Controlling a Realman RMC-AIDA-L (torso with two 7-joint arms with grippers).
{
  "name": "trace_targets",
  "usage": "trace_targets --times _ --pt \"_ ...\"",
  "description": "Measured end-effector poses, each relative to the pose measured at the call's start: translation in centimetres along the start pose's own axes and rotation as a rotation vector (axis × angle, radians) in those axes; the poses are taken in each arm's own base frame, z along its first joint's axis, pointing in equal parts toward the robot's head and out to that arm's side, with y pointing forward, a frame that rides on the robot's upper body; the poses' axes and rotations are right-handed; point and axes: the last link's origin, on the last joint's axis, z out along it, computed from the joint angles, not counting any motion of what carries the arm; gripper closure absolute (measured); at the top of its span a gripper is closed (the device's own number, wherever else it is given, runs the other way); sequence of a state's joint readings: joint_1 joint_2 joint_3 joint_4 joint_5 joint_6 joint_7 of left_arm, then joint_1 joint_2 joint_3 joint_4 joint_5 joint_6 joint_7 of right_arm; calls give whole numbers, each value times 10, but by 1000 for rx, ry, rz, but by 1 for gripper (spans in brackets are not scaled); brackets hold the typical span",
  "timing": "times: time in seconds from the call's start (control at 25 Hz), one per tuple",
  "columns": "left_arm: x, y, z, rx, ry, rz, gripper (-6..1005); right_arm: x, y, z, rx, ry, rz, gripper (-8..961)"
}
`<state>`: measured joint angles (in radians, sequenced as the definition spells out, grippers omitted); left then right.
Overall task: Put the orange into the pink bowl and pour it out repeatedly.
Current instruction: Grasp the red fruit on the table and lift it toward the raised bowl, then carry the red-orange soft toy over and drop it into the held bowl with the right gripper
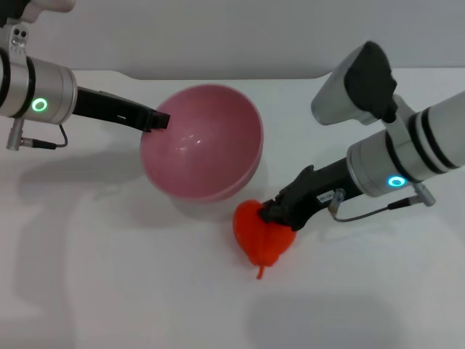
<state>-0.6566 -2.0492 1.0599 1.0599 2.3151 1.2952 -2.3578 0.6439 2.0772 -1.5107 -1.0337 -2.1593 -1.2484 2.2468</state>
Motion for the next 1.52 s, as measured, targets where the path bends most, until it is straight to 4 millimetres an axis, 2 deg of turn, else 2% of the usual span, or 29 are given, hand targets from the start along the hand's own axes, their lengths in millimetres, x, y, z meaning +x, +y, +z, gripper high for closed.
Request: trace_targets --times 0.32,0.64,0.76,0.88,1.08,1.52 --pt "-3 -5 -1 17 -2 -7 957 -28 31 -51 19 -136 -117 909" --pt "-12 -12 -2 32 -15 -26 956 -53 63 -116 -113 -315 -212 909" --pt "-13 -13 -2 34 -16 -29 956 -59 72 -135 -123 -371 -255 908" --pt "-17 -11 -1 24 -32 -30 956 -62 73 -144 -108 -412 -276 908" --pt "-20 -1 4 -11 -58 -13 956 -67 65 -136 -81 -486 -279 908" --pt "-18 22 16 -72 -105 48 956 -62 47 -77 -58 -492 -259 908"
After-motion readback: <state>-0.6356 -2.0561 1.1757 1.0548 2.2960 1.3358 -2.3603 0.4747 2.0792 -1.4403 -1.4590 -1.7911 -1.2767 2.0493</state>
